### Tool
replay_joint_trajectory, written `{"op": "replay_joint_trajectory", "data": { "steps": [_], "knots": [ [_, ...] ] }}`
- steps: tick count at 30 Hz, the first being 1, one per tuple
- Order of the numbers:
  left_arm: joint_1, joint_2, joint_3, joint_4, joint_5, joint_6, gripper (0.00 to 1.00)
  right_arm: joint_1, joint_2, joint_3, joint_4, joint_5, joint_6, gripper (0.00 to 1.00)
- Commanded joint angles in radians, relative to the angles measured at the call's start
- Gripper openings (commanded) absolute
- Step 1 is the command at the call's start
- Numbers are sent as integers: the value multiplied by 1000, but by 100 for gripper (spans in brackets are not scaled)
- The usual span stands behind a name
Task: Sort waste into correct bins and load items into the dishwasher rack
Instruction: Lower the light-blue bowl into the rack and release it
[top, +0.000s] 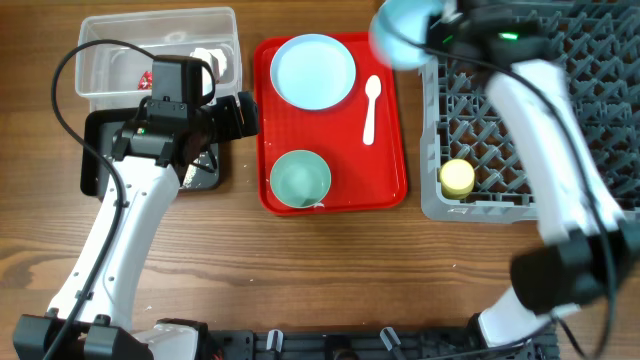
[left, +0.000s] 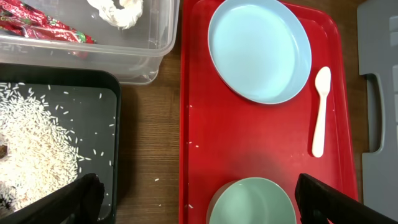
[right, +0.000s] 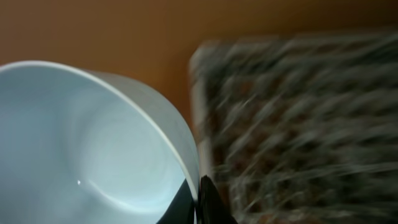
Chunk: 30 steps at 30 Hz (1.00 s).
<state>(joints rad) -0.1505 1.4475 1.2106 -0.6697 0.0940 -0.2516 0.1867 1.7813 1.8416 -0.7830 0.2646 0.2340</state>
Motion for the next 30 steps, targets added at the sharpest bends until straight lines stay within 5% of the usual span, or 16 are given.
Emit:
{"op": "replay_joint_trajectory", "data": {
  "steps": [1, 3, 7, 14, 30],
  "knots": [
    [-2, 10, 5, 1, -14, 12, 100, -8, 14, 3, 105, 572, -27, 4],
    [-2, 10, 5, 0, -13, 12, 100, -9, 62, 3, 225, 769, -146, 4],
    [-2, 10, 5, 1, -13, 12, 100, -10, 211, 3, 561, 813, -570, 4],
    [-2, 10, 5, 0, -13, 12, 100, -11, 451, 3, 970, 904, -972, 4],
    [-2, 10, 5, 0, -14, 12, 100, 15, 600, 2, 896, 954, -912, 4]
  ]
}}
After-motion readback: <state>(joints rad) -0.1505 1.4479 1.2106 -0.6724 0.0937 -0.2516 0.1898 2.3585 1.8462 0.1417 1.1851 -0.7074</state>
